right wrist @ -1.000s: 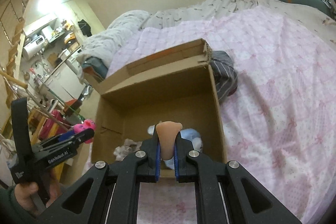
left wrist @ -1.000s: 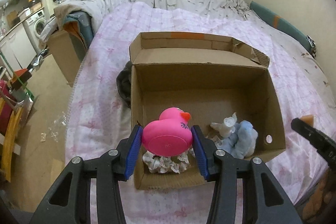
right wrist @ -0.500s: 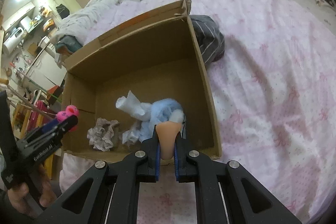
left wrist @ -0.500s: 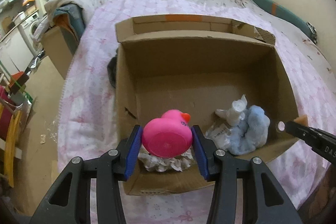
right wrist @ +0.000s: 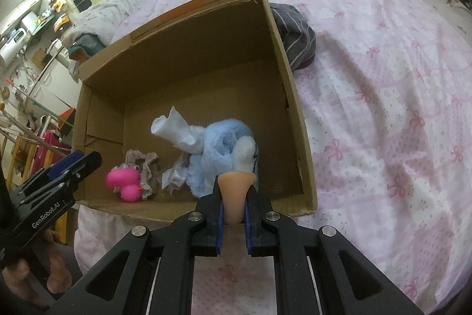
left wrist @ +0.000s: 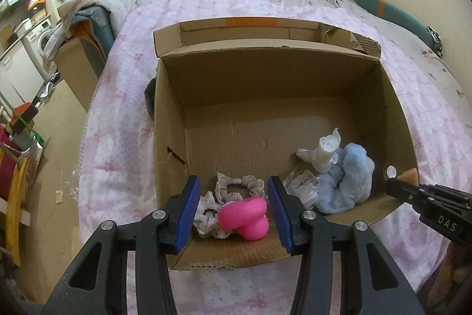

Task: Organize soft objects
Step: 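Open both grippers to drop the duck and foam roll into the box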

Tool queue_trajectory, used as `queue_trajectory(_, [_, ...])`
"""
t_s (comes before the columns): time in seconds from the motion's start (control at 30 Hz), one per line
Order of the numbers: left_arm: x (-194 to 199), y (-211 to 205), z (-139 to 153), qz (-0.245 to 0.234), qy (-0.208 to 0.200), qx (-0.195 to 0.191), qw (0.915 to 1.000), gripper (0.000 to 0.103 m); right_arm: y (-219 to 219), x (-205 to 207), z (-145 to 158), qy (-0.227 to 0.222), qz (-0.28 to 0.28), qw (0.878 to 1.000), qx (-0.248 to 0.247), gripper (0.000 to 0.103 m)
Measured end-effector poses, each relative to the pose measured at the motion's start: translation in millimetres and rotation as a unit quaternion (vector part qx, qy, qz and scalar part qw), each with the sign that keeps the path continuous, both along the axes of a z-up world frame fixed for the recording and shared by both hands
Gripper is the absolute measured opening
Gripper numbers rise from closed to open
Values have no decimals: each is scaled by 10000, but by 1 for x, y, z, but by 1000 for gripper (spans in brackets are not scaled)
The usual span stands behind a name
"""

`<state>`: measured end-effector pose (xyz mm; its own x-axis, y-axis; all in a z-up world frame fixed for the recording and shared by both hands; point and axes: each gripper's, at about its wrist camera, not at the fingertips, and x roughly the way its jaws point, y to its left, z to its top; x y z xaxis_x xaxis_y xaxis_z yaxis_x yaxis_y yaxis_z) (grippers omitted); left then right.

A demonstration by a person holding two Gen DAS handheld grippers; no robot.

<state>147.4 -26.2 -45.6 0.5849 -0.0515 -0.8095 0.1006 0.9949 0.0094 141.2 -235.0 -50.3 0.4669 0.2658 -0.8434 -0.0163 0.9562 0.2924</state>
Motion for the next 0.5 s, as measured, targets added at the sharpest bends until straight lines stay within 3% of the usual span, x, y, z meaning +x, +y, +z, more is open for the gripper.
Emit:
queue_trajectory(0.3, [-1,-1,-1,-32,46,-5,10000,45,1,0,0,-23,12,10000,37,12])
queue_trajectory(0.5, [-4,-2,3,2,-61,14,10000,64,4,1,3,-85,66,9999,71,13])
